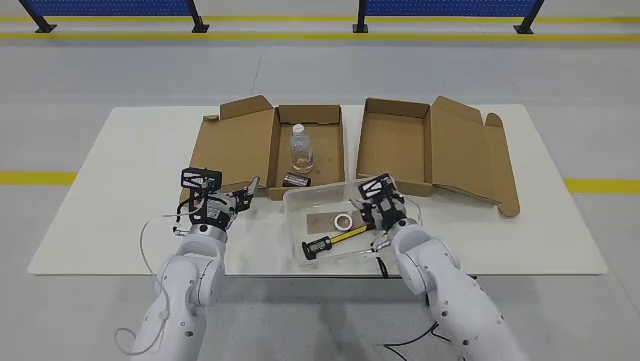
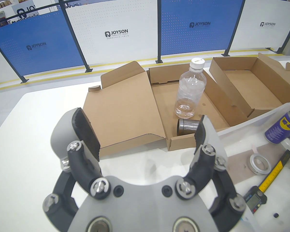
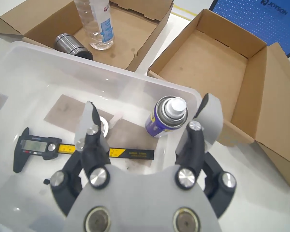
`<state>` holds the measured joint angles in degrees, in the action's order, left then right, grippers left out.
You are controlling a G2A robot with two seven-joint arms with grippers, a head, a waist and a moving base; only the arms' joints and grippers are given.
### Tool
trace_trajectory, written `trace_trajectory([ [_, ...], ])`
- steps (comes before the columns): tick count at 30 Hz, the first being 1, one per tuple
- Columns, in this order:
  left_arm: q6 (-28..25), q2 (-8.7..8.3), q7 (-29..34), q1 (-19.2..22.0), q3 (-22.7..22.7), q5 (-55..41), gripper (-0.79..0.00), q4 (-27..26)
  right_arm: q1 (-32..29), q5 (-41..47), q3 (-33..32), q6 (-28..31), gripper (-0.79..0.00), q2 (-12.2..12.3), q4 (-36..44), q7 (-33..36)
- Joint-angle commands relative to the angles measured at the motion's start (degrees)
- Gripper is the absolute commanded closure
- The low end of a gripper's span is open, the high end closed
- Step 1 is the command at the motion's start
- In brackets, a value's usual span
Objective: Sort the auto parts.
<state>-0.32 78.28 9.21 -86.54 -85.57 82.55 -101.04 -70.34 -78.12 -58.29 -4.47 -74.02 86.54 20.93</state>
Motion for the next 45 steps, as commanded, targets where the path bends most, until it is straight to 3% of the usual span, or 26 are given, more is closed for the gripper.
trace_trajectory([
  [1,0.0,0.0,0.0,0.0,0.0,0.0,-0.785,0.0,0.45,0.37,0.23,-0.22,-0.631,-0.22,-0.65,-0.02],
  [7,0.0,0.0,0.0,0.0,0.0,0.0,-0.785,0.0,1.12,0.93,0.75,-1.28,-0.64,-0.82,-1.79,-0.48],
  [9,0.0,0.0,0.0,0.0,0.0,0.0,-0.785,0.0,1.08,1.08,0.84,-1.61,-0.665,-0.98,-1.85,-0.59],
  [10,0.0,0.0,0.0,0.0,0.0,0.0,-0.785,0.0,1.02,1.1,0.85,-1.8,-0.736,-1.05,-1.83,-0.69],
  [14,0.0,0.0,0.0,0.0,0.0,0.0,-0.785,0.0,0.67,1.21,0.74,-2.6,-0.686,-1.28,-1.85,-1.17],
  [45,0.0,0.0,0.0,0.0,0.0,0.0,-0.785,0.0,1.63,3.68,0.45,-3.28,-0.708,-3.13,-5.73,-1.7],
])
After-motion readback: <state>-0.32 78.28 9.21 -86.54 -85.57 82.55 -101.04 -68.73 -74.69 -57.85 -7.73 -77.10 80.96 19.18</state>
